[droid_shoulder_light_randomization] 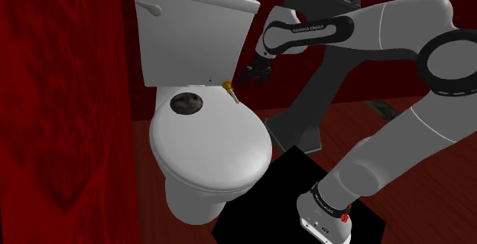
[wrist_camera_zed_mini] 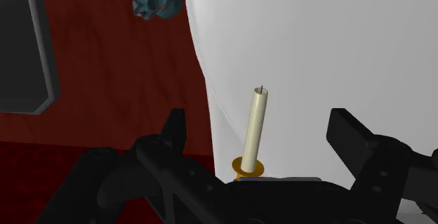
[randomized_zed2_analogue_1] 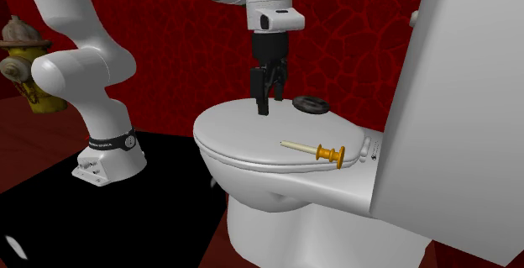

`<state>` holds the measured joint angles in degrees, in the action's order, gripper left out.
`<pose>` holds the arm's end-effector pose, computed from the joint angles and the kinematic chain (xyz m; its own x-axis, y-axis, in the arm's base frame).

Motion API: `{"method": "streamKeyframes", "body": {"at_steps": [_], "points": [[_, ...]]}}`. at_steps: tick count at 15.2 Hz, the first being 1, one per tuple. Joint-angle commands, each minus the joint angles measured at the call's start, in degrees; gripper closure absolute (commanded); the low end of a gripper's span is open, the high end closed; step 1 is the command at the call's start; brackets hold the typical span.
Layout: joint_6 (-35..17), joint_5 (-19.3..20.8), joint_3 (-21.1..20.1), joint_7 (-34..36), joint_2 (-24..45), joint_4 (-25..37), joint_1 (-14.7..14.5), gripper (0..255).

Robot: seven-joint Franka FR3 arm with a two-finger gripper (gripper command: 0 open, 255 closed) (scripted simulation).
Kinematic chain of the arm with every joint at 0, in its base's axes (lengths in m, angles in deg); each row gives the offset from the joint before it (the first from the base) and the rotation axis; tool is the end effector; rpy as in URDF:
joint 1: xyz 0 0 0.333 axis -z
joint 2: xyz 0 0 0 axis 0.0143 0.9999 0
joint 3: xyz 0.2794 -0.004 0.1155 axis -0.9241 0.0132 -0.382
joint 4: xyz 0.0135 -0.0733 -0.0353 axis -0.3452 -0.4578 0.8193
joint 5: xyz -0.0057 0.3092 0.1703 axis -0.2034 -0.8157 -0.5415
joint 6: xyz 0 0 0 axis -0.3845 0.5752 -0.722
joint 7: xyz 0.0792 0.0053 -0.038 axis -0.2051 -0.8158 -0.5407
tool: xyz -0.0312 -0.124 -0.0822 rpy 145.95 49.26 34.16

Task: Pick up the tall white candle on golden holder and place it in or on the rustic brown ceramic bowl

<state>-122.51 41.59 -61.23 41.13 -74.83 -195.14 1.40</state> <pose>0.4737 -0.0252 0.3917 0.9765 -0.2137 0.0288 -0.2125 -0.9764 -0.0396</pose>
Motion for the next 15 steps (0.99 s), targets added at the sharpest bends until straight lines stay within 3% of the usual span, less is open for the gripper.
{"method": "streamKeyframes", "body": {"at_steps": [1,7,15], "points": [[-2.2,-0.8,0.0,1.1,4.4,2.5,0.0,0],[-6.6,-3.3,0.4,3.3,17.4,12.1,0.4,0],[-11.7,-3.7,0.1,3.0,21.0,10.6,0.3,0]]}}
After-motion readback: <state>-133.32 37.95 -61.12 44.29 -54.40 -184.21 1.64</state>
